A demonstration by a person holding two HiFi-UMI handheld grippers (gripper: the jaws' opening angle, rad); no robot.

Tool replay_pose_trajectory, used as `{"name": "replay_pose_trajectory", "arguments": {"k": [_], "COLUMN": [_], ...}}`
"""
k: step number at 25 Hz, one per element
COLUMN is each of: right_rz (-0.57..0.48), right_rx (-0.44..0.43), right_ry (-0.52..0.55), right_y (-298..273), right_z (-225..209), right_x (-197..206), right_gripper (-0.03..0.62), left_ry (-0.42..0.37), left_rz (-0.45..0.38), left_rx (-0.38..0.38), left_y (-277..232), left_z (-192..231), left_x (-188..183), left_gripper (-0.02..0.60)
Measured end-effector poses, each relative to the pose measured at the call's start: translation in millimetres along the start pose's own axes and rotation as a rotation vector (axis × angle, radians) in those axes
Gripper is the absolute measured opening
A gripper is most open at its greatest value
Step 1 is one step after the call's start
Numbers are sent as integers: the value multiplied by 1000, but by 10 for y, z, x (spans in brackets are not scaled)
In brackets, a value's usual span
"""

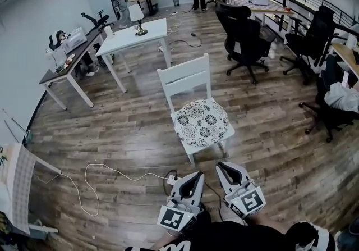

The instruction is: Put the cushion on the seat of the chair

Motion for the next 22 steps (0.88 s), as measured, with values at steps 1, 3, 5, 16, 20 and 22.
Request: {"name": "replay_pose_trajectory", "arguments": {"k": [1, 3, 5, 16, 20, 22], "right_rz": [4, 8, 12, -17, -20, -13], "right_rx": [-9, -21, -28, -57, -46, -42], "right_ry": [-1, -6, -16, -31, -28, -26], "right_y": [107, 313, 486, 957, 1076, 1142], "right_z": [45, 128, 191, 476, 604, 701], "right_x": [-1, -13, -25, -113, -146, -142], "right_gripper": [38, 38, 38, 38, 38, 38], "left_ry": [2, 6, 6, -26, -30, -28], "left_rz": [2, 6, 4, 6, -7, -2], "left_rx": [-8, -24, -38, -63, -54, -51], "left_y": [68, 203, 324, 785, 948, 1066], "left_z": [-104, -301, -466, -961, -1051, -1088], "left_x": [19, 54, 74, 13, 15, 33], "left_gripper": [6, 6, 6, 6, 6, 6]}}
Point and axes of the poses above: the fingertips, and each gripper's own axes: y backward along the fingers, z to its left, x out of its underside, the point moved 6 cm from there along y, backward along the fingers, and after that the axes turned 1 degree about z, right-handed, at the moved point
